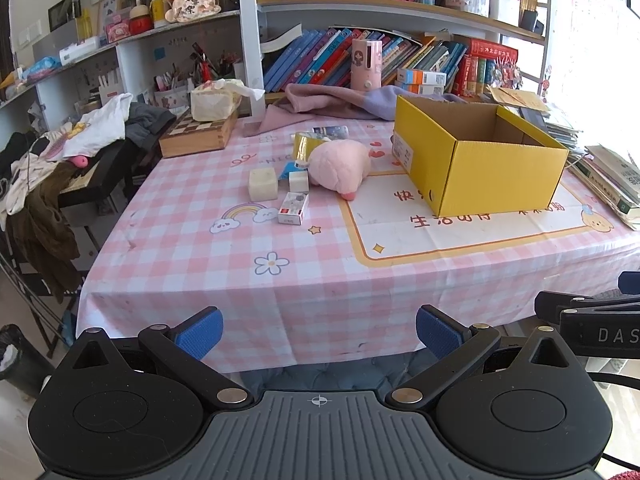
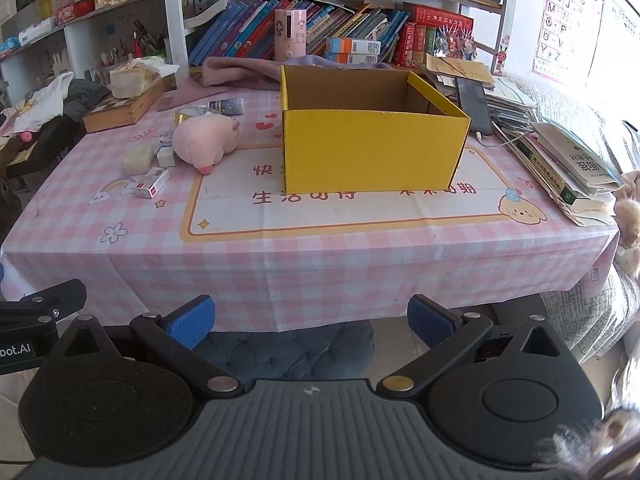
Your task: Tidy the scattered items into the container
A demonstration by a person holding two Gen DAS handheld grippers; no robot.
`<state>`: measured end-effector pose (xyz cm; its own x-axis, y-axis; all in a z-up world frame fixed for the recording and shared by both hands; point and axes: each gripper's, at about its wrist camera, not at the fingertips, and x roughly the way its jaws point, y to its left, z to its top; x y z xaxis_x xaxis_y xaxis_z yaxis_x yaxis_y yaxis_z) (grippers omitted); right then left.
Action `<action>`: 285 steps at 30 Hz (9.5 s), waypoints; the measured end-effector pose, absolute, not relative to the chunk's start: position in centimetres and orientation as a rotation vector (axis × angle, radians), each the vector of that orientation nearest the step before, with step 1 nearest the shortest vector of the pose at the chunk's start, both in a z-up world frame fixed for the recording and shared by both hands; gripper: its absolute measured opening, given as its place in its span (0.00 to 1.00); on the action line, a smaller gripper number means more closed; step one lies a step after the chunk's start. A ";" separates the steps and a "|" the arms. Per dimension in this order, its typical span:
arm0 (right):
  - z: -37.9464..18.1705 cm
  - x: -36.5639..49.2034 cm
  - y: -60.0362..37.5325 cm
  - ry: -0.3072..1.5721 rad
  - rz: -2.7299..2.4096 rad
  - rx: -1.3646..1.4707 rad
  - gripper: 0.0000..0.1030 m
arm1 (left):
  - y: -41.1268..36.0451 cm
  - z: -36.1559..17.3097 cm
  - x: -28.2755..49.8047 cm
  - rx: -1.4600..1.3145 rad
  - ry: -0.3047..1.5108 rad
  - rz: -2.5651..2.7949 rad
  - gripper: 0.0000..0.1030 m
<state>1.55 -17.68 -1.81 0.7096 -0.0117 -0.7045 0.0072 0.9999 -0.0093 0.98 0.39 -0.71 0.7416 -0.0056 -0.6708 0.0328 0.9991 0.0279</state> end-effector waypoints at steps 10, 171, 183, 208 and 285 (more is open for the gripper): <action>-1.8 1.3 -17.4 0.777 -0.003 -0.009 1.00 | 0.4 -0.8 0.7 0.045 0.741 -0.055 1.00; 0.4 8.9 -12.5 0.788 0.345 0.101 0.66 | 7.0 0.8 3.7 -0.144 0.681 -0.084 0.27; -0.1 6.0 -14.9 0.836 0.257 0.130 0.66 | 4.9 0.3 2.3 -0.142 0.698 -0.184 0.27; -0.2 3.0 -22.6 0.842 0.017 0.180 0.66 | -2.9 0.7 4.4 -0.058 0.698 -0.433 0.27; -5.2 40.7 -29.5 0.807 0.657 -0.543 0.51 | -20.4 -3.2 36.7 0.347 0.792 -0.265 0.28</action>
<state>40.71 -29.53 -5.22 0.5179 0.3217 -0.7927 -0.7114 0.6765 -0.1902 36.74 -20.43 -3.17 0.6742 -0.1017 -0.7315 0.3584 0.9111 0.2036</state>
